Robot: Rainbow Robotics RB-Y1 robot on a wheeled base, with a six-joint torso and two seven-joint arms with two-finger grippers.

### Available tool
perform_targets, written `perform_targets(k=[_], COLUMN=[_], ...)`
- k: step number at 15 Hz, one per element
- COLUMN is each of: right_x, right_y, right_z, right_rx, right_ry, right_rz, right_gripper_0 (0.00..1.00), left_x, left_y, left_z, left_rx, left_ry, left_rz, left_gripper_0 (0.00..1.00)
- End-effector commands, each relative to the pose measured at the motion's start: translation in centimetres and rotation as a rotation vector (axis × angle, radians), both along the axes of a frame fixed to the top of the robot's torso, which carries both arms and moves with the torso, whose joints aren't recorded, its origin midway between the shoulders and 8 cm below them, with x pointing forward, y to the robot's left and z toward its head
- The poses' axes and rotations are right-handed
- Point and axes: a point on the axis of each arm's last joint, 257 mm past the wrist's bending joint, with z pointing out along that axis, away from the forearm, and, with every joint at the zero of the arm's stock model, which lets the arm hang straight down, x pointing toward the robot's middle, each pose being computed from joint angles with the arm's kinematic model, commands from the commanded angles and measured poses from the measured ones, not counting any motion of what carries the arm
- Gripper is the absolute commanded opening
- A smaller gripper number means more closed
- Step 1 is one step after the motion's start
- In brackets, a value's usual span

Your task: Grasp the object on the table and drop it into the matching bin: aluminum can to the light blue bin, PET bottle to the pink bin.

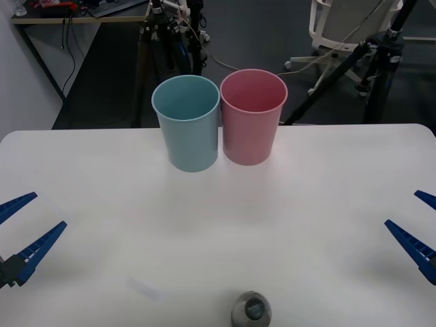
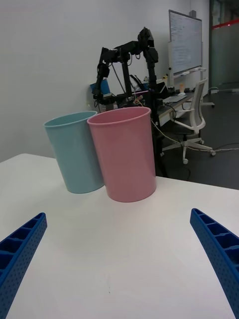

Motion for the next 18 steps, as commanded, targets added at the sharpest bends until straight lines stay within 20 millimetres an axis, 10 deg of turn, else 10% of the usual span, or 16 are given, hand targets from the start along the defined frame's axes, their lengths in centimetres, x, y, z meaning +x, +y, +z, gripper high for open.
perform_targets(k=[1,7,18], right_x=[0.6,0.0,-6.0], right_y=[-1.8,-1.4,5.6], right_z=[0.0,-0.4,-6.5], right_rx=[0.013,-0.020,-0.267], right_ry=[0.000,0.001,-0.123], right_rz=[-0.058,-0.031,0.213], right_gripper_0=[1.00,1.00,1.00], left_x=[0.0,0.0,0.0], left_y=[0.0,0.0,0.0], left_z=[0.0,0.0,0.0], left_rx=[0.000,0.000,0.000], left_ry=[0.000,0.000,0.000], left_rz=[0.000,0.000,0.000], left_gripper_0=[1.00,1.00,1.00])
